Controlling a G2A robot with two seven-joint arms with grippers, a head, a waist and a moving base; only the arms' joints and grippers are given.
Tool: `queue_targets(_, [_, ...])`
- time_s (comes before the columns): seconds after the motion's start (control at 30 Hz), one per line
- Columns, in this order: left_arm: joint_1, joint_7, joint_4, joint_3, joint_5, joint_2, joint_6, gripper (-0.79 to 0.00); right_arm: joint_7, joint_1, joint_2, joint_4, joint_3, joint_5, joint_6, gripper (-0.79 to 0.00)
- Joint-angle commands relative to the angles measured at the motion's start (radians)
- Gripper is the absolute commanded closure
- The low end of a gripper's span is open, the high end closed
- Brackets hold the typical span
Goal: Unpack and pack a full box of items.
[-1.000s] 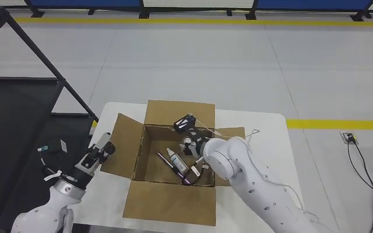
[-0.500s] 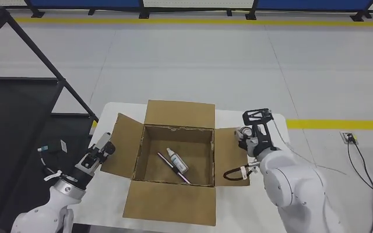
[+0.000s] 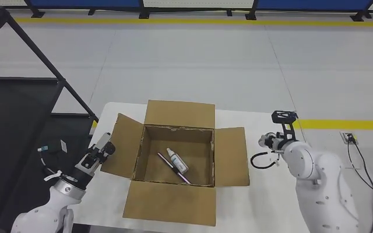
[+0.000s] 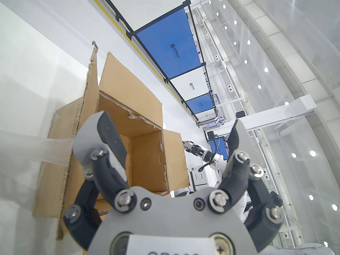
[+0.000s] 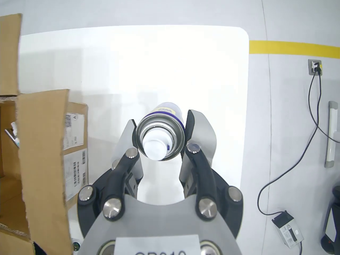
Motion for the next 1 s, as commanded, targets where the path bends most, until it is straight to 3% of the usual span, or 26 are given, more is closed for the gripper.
queue_targets(0.0, [0.000, 0.000, 0.000, 0.000, 0.000, 0.000, 0.000, -0.785, -0.020, 0.019, 0.000, 0.078, -0.004, 0.000, -0.003, 0.000])
queue_targets(0.13, [0.000, 0.000, 0.000, 0.000, 0.000, 0.000, 0.000, -0.785, -0.058, 0.051, -0.001, 0.187, -0.023, -0.027, 0.014, 0.000])
queue_targets(0.47, [0.000, 0.000, 0.000, 0.000, 0.000, 0.000, 0.000, -0.785, -0.089, 0.083, 0.000, 0.300, -0.034, -0.011, 0.006, 0.000])
queue_targets(0.6, [0.000, 0.000, 0.000, 0.000, 0.000, 0.000, 0.000, -0.785, -0.079, 0.099, 0.001, 0.330, -0.040, -0.009, 0.005, -0.111])
queue_targets(0.77, [0.000, 0.000, 0.000, 0.000, 0.000, 0.000, 0.000, -0.785, -0.066, 0.115, 0.001, 0.361, -0.048, -0.004, 0.009, -0.332])
queue_targets(0.97, [0.000, 0.000, 0.000, 0.000, 0.000, 0.000, 0.000, -0.785, -0.062, 0.121, 0.002, 0.370, -0.054, 0.000, 0.020, -0.388])
